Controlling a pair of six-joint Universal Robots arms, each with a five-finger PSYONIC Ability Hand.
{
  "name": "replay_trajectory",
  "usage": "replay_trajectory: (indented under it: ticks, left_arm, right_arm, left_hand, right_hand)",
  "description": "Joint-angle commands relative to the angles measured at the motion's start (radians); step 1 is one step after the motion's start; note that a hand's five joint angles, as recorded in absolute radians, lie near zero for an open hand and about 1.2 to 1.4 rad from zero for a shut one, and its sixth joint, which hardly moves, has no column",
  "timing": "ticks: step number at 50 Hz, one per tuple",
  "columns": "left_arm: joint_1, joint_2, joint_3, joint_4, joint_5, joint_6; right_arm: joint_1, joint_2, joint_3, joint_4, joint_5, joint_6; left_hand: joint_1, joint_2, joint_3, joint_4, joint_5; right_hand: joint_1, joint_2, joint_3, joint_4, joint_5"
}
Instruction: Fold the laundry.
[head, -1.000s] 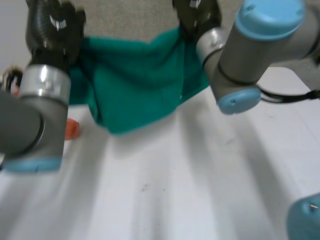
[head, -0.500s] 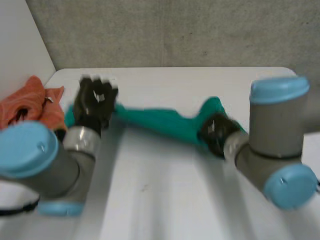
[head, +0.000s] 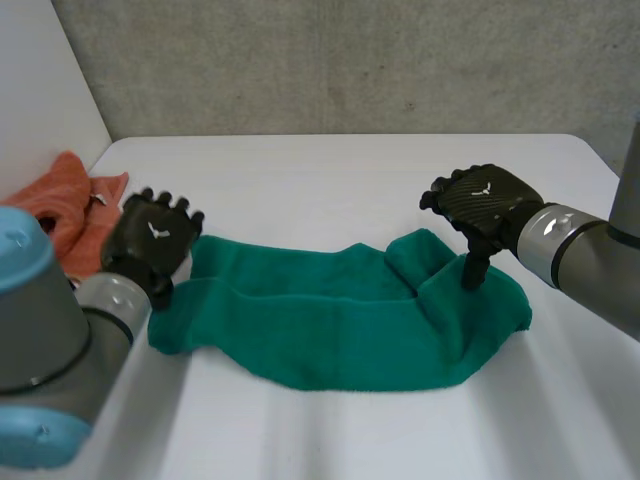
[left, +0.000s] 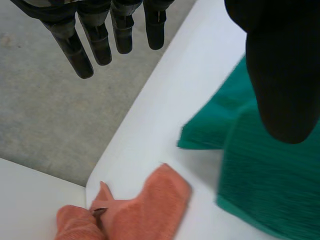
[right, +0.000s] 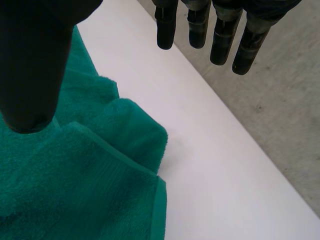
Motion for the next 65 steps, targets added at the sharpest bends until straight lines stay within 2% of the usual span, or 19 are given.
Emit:
replay_trajectory:
  ticks: [1,8,14,21,27,29,35,39,42,48,56,65]
  left_arm:
    - [0.157,-0.061,0.072,-0.075,0.160,-0.003]
    - [0.205,-0.155,0.130,-0.208,0.215,-0.013]
    - [0.256,-0.227,0.160,-0.298,0.282,-0.042]
    - [0.262,-0.268,0.195,-0.360,0.338,-0.080]
    - [0.262,-0.291,0.219,-0.363,0.336,-0.082]
    - [0.262,-0.301,0.229,-0.360,0.335,-0.082]
    - [0.260,-0.324,0.252,-0.357,0.326,-0.080]
    - [0.256,-0.324,0.264,-0.355,0.286,-0.082]
    - [0.245,-0.321,0.268,-0.340,0.244,-0.083]
    - [0.237,-0.270,0.270,-0.283,0.195,-0.083]
    - [0.227,-0.075,0.267,-0.210,0.181,-0.097]
    - [0.193,0.184,0.249,-0.046,0.181,-0.275]
  right_arm:
    - [-0.016,0.184,-0.171,0.130,-0.028,-0.093]
    - [-0.044,0.261,-0.202,0.223,-0.035,-0.229]
    - [-0.053,0.306,-0.204,0.217,-0.100,-0.232]
    - [-0.069,0.335,-0.194,0.188,-0.141,-0.216]
    - [-0.073,0.336,-0.174,0.145,-0.143,-0.210]
    - [-0.075,0.335,-0.165,0.141,-0.143,-0.207]
    - [-0.092,0.324,-0.151,0.143,-0.140,-0.207]
    - [-0.104,0.313,-0.141,0.149,-0.140,-0.210]
    - [-0.116,0.292,-0.125,0.155,-0.135,-0.219]
    - [-0.156,0.202,-0.113,0.230,-0.135,-0.226]
    - [-0.170,0.077,-0.150,0.373,-0.146,-0.238]
    - [-0.167,-0.185,-0.197,0.286,-0.149,-0.105]
  left_hand:
    - [0.019,0.024,0.017,0.026,0.006]
    - [0.086,0.092,0.085,0.094,0.073]
    - [0.154,0.159,0.152,0.161,0.141]
    - [0.218,0.224,0.217,0.226,0.206]
    - [0.561,0.567,0.560,0.569,0.549]
    - [0.714,0.719,0.712,0.721,0.701]
    - [0.946,0.952,0.945,0.954,0.934]
    - [1.166,1.172,1.165,1.174,1.154]
    - [1.181,1.186,1.179,1.188,1.168]
    - [1.181,1.186,1.179,1.188,1.168]
    - [1.181,1.186,1.179,1.188,1.168]
    - [1.181,1.186,1.179,1.188,1.168]
  right_hand:
    - [0.047,0.031,0.035,0.016,0.007]
    - [0.132,0.116,0.121,0.101,0.092]
    - [0.173,0.157,0.162,0.142,0.133]
    - [0.306,0.289,0.294,0.274,0.265]
    - [0.608,0.591,0.596,0.576,0.567]
    - [0.801,0.785,0.789,0.770,0.761]
    - [1.183,1.166,1.171,1.152,1.142]
    - [1.194,1.178,1.182,1.163,1.154]
    - [1.194,1.178,1.182,1.163,1.154]
    - [1.194,1.178,1.182,1.163,1.154]
    - [1.194,1.178,1.182,1.163,1.154]
    - [1.194,1.178,1.182,1.163,1.154]
